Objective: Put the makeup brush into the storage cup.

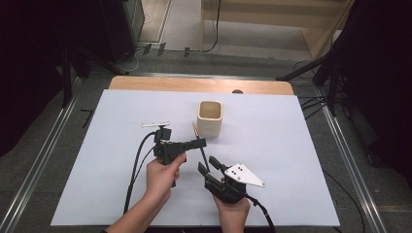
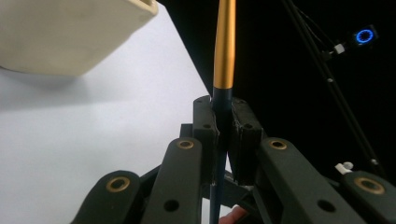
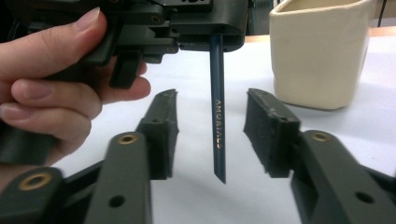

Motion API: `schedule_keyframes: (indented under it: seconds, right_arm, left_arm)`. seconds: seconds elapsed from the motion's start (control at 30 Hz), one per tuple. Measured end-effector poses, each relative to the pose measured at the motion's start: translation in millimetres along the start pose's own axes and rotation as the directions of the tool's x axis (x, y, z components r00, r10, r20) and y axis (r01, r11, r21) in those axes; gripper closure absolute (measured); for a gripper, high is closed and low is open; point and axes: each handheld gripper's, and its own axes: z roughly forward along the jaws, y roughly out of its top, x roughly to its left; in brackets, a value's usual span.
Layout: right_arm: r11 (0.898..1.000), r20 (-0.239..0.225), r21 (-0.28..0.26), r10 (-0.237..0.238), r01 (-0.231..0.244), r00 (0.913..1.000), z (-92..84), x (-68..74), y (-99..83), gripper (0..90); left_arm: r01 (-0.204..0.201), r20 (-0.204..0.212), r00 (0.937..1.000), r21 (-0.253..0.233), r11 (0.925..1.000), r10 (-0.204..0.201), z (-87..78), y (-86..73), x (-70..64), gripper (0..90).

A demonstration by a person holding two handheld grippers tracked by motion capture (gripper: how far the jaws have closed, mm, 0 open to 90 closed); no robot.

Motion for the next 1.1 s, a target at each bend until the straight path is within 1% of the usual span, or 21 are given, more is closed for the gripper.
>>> schedule_keyframes:
  seconds: [0.07,0.13,0.27,0.4,0.47,0.53,0.6,0.63,0.7,0.73,0.8,0.87,0.9,0.93,0.97,1.03,1.07,1.1]
  right_arm:
    - [1.0,-0.012,0.013,0.01,-0.01,0.9999,0.4,-1.5,1.8,47.9]
    - [0.999,-0.027,0.034,0.02,-0.02,0.9994,1.2,-4.2,3.7,44.6]
    - [0.996,-0.06,0.08,0.036,-0.031,0.9975,4.2,-7.3,7.9,40.8]
    - [0.992,-0.085,0.126,0.023,-0.012,0.9961,9.3,-8.5,12.8,38.3]
    - [0.988,-0.103,0.152,0.02,-0.004,0.9944,12.6,-9.0,16.5,37.0]
    - [0.986,-0.125,0.168,0.022,-0.001,0.9919,14.7,-9.6,20.2,34.9]
    - [0.979,-0.15,0.203,0.021,0.01,0.9885,18.2,-10.0,24.6,34.3]
    - [0.977,-0.159,0.213,0.019,0.016,0.9871,19.4,-10.0,26.9,34.1]
    - [0.973,-0.172,0.23,0.009,0.031,0.9851,21.9,-10.0,31.6,33.7]
    - [0.973,-0.172,0.23,0.009,0.031,0.9851,21.9,-10.0,31.6,33.7]
    - [0.969,-0.181,0.244,0.014,0.031,0.9834,24.0,-10.9,35.6,33.7]
    - [0.965,-0.205,0.263,0.034,0.021,0.9783,25.5,-12.3,38.6,32.7]
    - [0.963,-0.212,0.269,0.036,0.023,0.9766,26.2,-13.1,39.6,31.8]
    - [0.956,-0.227,0.293,0.037,0.033,0.9732,28.1,-14.1,40.9,30.1]
    - [0.949,-0.235,0.312,0.039,0.037,0.9712,28.7,-14.6,41.7,29.6]
    - [0.947,-0.249,0.316,0.019,0.063,0.9684,28.2,-15.7,43.1,28.3]
    - [0.945,-0.254,0.32,0.018,0.067,0.967,28.2,-16.7,44.0,26.8]
    - [0.942,-0.266,0.328,0.021,0.07,0.9639,28.4,-18.2,45.2,25.4]
  left_arm:
    - [-0.005,-0.001,1.0,0.001,1.0,0.005,-1.8,1.2,0.5,83.5]
    - [-0.015,-0.017,0.9997,0.005,0.9999,0.016,-3.1,2.3,0.6,83.5]
    - [-0.031,-0.03,0.999,0.034,0.9989,0.032,-4.2,4.7,1.9,83.5]
    - [-0.052,-0.052,0.9972,0.051,0.9974,0.054,-7.1,8.0,1.7,83.5]
    - [-0.04,-0.047,0.998,0.054,0.9977,0.043,-9.8,10.5,4.3,83.6]
    - [-0.046,-0.053,0.9974,0.063,0.997,0.049,-12.0,12.6,6.4,83.6]
    - [-0.044,-0.06,0.997,0.078,0.996,0.049,-13.6,14.8,7.9,83.6]
    - [-0.041,-0.055,0.9974,0.085,0.9955,0.046,-14.3,15.9,8.7,83.6]
    - [-0.046,-0.06,0.9969,0.089,0.995,0.051,-15.8,17.5,9.4,83.5]
    - [-0.046,-0.06,0.9969,0.089,0.995,0.051,-15.8,17.5,9.4,83.5]
    - [-0.054,-0.062,0.9963,0.104,0.9931,0.06,-17.5,19.3,9.3,83.5]
    - [-0.054,-0.056,0.9967,0.108,0.9927,0.06,-18.8,20.6,9.3,83.5]
    - [-0.057,-0.052,0.9966,0.116,0.9916,0.064,-19.2,21.1,9.3,83.5]
    - [-0.072,-0.058,0.9951,0.129,0.989,0.08,-20.0,21.6,8.5,83.5]
    - [-0.074,-0.056,0.995,0.135,0.9881,0.082,-20.1,21.8,8.5,83.5]
    - [-0.076,-0.054,0.995,0.138,0.9875,0.084,-20.3,22.1,8.3,83.5]
    - [-0.077,-0.055,0.9949,0.141,0.987,0.085,-20.2,22.2,8.6,83.6]
    - [-0.077,-0.055,0.9949,0.141,0.987,0.085,-20.2,22.2,8.6,83.6]
